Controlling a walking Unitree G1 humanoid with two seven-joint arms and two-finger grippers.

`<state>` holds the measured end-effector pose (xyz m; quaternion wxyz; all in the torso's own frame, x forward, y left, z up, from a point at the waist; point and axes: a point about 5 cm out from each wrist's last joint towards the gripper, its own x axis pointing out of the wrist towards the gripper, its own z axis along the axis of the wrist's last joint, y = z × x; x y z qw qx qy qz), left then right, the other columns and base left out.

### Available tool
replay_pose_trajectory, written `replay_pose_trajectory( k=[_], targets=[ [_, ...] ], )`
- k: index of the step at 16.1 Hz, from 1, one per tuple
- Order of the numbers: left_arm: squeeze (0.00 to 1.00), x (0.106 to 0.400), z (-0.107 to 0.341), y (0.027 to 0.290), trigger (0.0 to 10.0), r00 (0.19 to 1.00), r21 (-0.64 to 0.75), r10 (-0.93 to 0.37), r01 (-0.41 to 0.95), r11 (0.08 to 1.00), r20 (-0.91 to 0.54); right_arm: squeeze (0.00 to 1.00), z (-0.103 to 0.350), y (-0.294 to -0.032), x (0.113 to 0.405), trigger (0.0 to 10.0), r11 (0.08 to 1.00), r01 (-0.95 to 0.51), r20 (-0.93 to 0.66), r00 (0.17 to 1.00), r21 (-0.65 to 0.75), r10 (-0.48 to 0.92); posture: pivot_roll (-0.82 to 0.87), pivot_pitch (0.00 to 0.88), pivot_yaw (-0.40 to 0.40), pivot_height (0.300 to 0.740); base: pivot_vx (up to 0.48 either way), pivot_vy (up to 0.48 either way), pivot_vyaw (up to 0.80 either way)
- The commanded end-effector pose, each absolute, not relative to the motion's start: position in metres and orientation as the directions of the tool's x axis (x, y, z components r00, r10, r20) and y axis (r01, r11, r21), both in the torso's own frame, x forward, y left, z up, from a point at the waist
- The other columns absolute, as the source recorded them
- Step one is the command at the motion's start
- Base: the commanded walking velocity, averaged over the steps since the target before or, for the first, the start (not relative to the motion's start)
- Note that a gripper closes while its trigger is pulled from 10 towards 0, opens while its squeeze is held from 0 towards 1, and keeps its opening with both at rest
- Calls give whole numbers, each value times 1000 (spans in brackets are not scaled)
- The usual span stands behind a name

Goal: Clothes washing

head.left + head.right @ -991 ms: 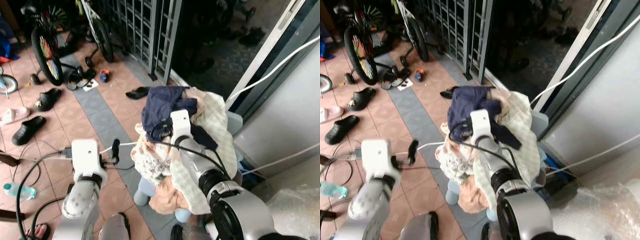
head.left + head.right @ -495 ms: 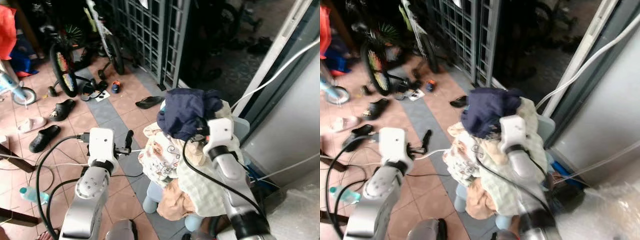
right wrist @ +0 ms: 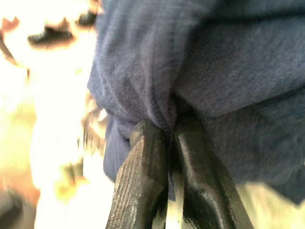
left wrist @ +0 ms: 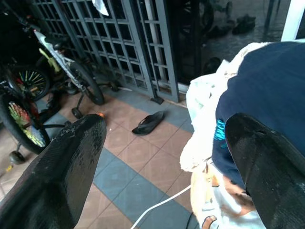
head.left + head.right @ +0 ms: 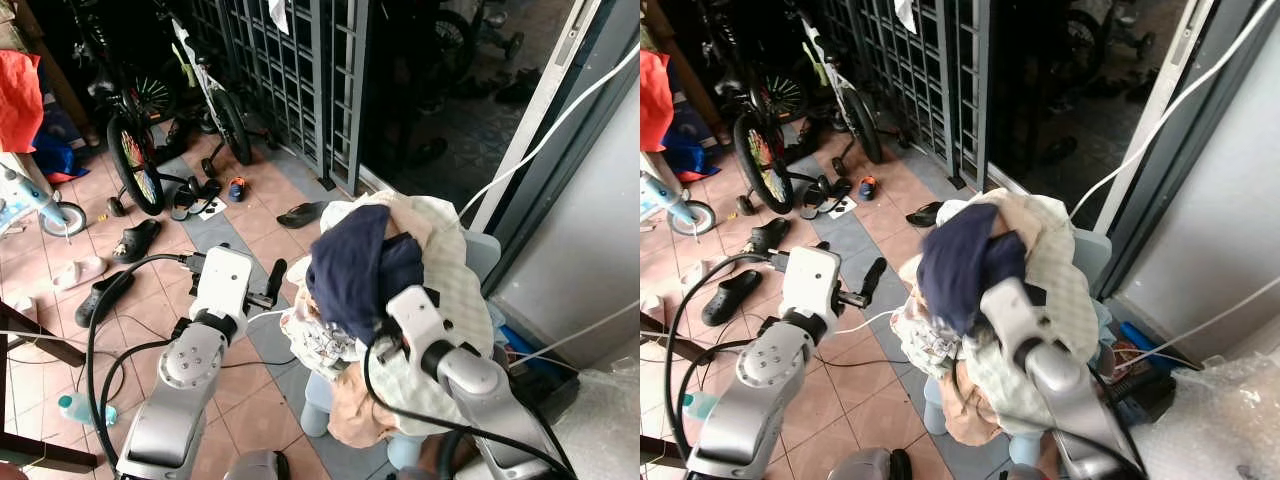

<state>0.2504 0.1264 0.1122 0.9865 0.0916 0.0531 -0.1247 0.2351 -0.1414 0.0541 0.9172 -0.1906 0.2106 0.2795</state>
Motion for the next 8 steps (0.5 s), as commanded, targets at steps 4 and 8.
replay_pose_trajectory(
  k=[4,8],
  targets=[
    [0,247,104,131,10000,959,164,-233,259,952,-161,1000,62,-151,229,10000,683,-633,-542,741,-365,397,12,0,73,740,0,0,0],
    [0,248,104,129,10000,958,160,-237,262,952,-160,1000,97,-134,243,10000,693,-656,-412,744,-299,526,12,0,71,740,0,0,0]
  ],
)
